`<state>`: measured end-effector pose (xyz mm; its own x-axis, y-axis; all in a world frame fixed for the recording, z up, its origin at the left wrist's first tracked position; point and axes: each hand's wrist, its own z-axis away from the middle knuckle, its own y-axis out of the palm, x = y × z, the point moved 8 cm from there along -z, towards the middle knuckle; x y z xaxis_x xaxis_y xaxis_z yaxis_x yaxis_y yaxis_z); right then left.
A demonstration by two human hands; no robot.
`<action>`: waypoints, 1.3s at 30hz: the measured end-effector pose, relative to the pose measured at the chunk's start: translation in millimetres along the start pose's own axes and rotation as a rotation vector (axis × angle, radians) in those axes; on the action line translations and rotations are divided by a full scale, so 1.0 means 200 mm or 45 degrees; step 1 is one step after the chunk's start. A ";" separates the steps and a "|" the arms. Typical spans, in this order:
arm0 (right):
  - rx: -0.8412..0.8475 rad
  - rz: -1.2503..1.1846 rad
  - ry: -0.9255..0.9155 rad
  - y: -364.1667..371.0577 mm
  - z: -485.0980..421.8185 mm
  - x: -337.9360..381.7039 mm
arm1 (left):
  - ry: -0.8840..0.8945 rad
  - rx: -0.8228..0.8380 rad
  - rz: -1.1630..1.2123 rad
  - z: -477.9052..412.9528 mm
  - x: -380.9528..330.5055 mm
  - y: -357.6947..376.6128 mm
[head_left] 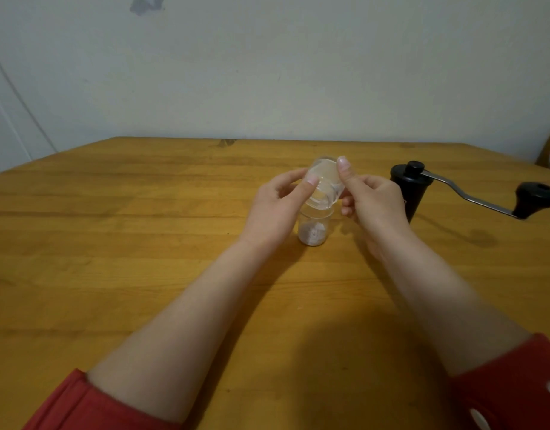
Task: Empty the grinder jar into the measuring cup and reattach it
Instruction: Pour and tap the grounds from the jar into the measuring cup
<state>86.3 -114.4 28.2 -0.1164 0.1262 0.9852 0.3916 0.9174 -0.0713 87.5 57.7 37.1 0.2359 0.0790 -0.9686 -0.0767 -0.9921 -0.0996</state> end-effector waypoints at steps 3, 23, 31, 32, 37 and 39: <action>0.011 -0.063 0.047 0.00 -0.01 -0.03 | 0.007 -0.003 -0.009 0.00 0.00 0.00; 0.039 -0.157 0.099 0.01 -0.02 -0.06 | -0.018 -0.022 0.027 0.00 0.02 0.00; -0.044 -0.048 -0.094 -0.01 0.00 0.03 | 0.041 -0.029 0.075 0.00 -0.01 -0.01; -0.050 -0.036 -0.125 -0.01 0.01 0.05 | 0.049 -0.034 0.079 0.00 -0.02 -0.01; -0.030 -0.001 -0.298 0.01 0.06 0.12 | 0.058 -0.093 0.113 0.00 -0.02 -0.03; -0.018 0.002 -0.336 0.02 0.07 0.14 | 0.054 -0.098 0.124 0.00 -0.02 -0.03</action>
<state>70.6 -102.4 53.5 -0.3491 0.2235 0.9100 0.4042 0.9121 -0.0689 86.6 64.3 40.9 0.2717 -0.0205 -0.9622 -0.0271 -0.9995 0.0137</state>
